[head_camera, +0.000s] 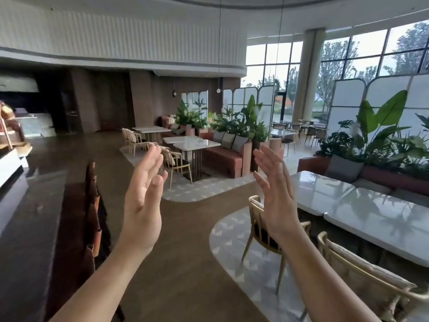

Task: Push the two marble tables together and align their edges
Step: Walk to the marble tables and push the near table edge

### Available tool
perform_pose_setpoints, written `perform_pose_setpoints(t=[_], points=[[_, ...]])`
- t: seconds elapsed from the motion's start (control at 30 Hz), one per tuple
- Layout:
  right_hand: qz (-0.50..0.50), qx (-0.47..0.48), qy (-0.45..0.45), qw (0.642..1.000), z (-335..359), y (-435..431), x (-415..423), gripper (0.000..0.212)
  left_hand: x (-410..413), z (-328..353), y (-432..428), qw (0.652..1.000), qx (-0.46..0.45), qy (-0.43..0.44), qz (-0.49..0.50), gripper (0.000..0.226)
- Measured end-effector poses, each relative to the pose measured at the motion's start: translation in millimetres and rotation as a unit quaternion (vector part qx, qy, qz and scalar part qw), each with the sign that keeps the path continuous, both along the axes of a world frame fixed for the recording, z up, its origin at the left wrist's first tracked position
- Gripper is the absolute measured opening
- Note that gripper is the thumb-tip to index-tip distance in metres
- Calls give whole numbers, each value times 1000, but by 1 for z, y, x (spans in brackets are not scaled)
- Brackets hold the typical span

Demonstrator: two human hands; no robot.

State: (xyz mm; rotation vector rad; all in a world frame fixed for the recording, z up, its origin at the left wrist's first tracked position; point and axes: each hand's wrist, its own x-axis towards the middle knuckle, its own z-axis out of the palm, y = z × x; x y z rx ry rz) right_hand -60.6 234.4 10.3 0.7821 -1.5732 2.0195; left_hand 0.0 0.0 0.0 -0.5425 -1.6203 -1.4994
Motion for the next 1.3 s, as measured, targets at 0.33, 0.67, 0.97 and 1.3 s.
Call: perform_pose_setpoints(t=[0.33, 0.67, 0.97, 1.3], points=[[4, 26, -23, 999, -47, -24, -239, 73, -240, -52, -11, 999, 5, -43, 20, 72], [87, 12, -20, 996, -32, -85, -527, 59, -495, -51, -52, 994, 32, -72, 73, 73], [115, 46, -31, 992, -75, -191, -745, 54, -708, -96, -148, 991, 46, -89, 91, 69], [110, 67, -76, 989, -102, -342, -999, 59, -968, -109, -306, 989, 57, -114, 80, 59]])
